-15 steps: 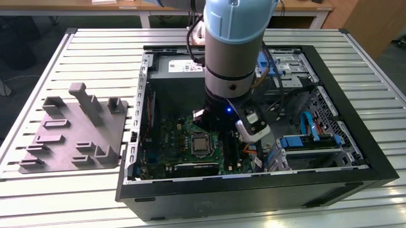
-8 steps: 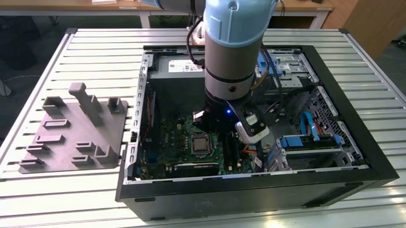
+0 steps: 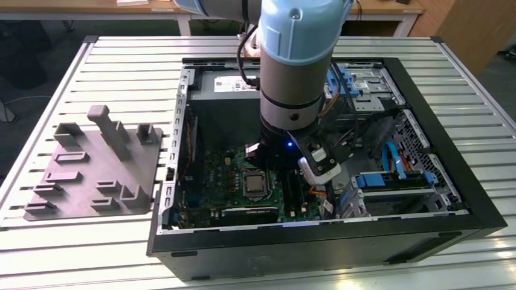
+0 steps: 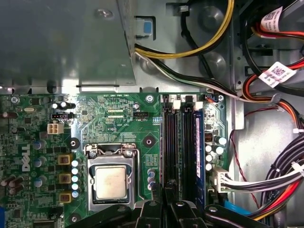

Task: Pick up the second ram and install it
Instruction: 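Insert the second ram into the second slot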

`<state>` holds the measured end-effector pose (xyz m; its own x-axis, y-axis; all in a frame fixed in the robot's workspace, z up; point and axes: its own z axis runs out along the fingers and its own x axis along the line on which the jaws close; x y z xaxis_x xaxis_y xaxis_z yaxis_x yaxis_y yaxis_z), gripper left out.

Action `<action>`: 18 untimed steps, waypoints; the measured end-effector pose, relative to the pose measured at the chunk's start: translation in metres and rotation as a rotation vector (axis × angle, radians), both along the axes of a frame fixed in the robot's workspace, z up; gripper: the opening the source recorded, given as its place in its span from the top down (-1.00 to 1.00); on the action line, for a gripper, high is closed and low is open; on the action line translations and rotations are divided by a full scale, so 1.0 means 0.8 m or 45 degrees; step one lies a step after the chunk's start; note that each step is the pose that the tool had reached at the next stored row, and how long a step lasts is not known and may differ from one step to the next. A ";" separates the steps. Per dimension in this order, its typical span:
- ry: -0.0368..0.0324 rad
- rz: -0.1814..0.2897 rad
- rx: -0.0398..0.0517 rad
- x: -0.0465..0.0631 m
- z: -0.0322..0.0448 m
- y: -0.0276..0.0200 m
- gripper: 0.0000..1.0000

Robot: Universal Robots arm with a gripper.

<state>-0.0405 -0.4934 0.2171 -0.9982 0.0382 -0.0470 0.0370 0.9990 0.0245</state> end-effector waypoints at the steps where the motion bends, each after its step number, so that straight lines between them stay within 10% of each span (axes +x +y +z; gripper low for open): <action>1: 0.0000 0.000 0.000 0.000 -0.0008 0.0000 0.73; 18: 0.0005 0.000 -0.001 0.000 -0.0148 -0.0002 0.73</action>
<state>-0.0406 -0.4935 0.2053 -0.9982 0.0382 -0.0467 0.0371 0.9990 0.0235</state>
